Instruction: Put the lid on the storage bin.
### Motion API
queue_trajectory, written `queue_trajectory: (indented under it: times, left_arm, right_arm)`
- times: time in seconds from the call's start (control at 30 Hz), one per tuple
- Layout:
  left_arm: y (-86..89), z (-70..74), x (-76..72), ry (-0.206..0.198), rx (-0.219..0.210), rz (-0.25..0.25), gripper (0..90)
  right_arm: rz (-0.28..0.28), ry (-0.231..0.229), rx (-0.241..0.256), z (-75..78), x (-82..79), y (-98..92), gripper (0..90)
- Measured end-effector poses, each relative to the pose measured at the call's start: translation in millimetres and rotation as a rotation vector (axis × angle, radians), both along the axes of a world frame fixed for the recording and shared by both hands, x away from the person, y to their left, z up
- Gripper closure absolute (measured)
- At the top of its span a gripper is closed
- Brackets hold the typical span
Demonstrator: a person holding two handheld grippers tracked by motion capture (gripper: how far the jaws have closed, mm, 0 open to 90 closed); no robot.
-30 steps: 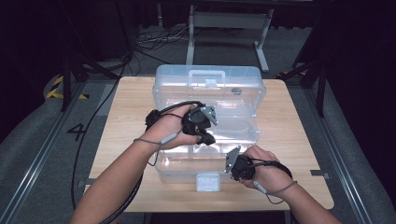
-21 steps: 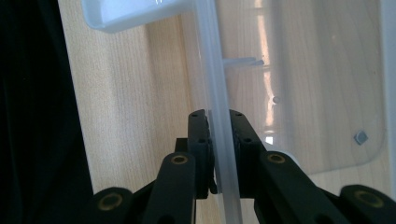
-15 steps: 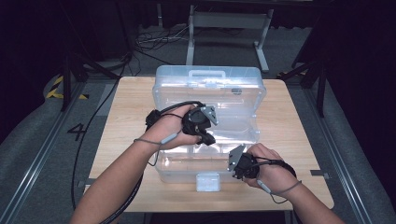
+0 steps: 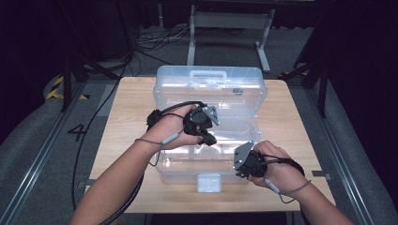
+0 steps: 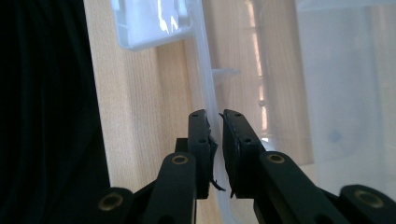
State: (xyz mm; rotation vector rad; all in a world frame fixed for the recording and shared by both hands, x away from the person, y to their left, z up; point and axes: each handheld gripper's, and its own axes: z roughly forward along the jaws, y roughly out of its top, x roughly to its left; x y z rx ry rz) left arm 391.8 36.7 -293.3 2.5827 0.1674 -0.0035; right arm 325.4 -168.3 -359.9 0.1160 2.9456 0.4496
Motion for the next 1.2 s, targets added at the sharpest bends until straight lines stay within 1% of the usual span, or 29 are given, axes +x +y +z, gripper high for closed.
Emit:
queue_trajectory:
  times: [0.03, 0.13, 0.27, 0.37, 0.43, 0.53, 0.7, 0.8, 0.9, 0.93, 0.97, 1.0, 1.03, 1.07, 1.1, 1.17, 1.2]
  left_arm:
    - [0.0, 0.0, 0.1, 0.003, 0.000, 0.000, 87.8]
    - [0.5, -0.3, -0.1, -0.001, -0.006, 0.004, 87.8]
    - [1.1, -0.5, 0.5, 0.005, -0.010, 0.003, 87.8]
    - [0.8, -0.7, 0.1, 0.002, -0.011, 0.004, 87.9]
    - [0.7, -0.6, -0.1, -0.001, -0.010, 0.004, 87.9]
    - [0.5, -0.6, 0.0, -0.005, -0.009, 0.002, 87.9]
    - [1.0, -0.8, -0.2, -0.004, -0.010, 0.002, 87.9]
    - [1.1, -0.7, -0.5, -0.004, -0.008, 0.003, 87.9]
    - [1.0, -0.8, -0.9, -0.004, -0.008, 0.004, 87.9]
    - [1.0, -0.8, -0.9, -0.004, -0.008, 0.004, 87.9]
    - [1.1, -0.9, -1.0, -0.004, -0.010, 0.005, 87.9]
    - [1.1, -1.2, -1.1, -0.007, -0.013, 0.004, 87.9]
    - [1.2, -1.2, -1.3, -0.008, -0.013, 0.005, 87.9]
    - [1.4, -1.3, -1.8, -0.011, -0.013, 0.008, 87.9]
    - [1.5, -1.2, -1.8, -0.011, -0.012, 0.006, 87.9]
    - [1.6, -1.1, -1.9, -0.015, -0.010, 0.005, 87.9]
    - [1.6, -1.3, -2.4, -0.010, -0.011, 0.009, 87.9]
  right_arm:
    - [-0.007, -0.002, 0.003, 4.4, -1.4, -1.3, 82.6]
    - [-0.005, -0.006, 0.011, 8.6, -1.3, -3.2, 83.0]
    - [-0.021, 0.000, 0.042, 17.9, -1.6, -9.3, 84.2]
    - [-0.035, -0.011, 0.082, 23.5, -1.5, -14.7, 85.4]
    - [-0.046, -0.011, 0.108, 27.6, -1.6, -18.3, 86.2]
    - [-0.060, -0.006, 0.134, 33.4, -2.0, -23.2, 86.6]
    - [-0.072, -0.022, 0.174, 40.2, -2.7, -30.0, 86.9]
    - [-0.076, -0.034, 0.210, 46.6, -0.9, -36.1, 87.8]
    - [-0.093, -0.021, 0.248, 51.4, 1.1, -40.8, 89.2]
    - [-0.093, -0.021, 0.248, 51.4, 1.1, -40.8, 89.2]
    - [-0.112, -0.023, 0.281, 53.5, 2.8, -43.7, 89.8]
    - [-0.120, -0.029, 0.293, 55.0, 4.0, -45.5, 90.0]
    - [-0.139, -0.036, 0.324, 56.4, 5.6, -47.7, 90.0]
    - [-0.145, -0.032, 0.338, 57.5, 6.5, -49.2, 90.0]
    - [-0.160, -0.039, 0.367, 58.9, 8.3, -51.8, 90.0]
    - [-0.181, -0.051, 0.394, 60.9, 10.4, -55.2, 90.0]
    - [-0.194, -0.056, 0.413, 62.1, 11.3, -57.2, 90.0]
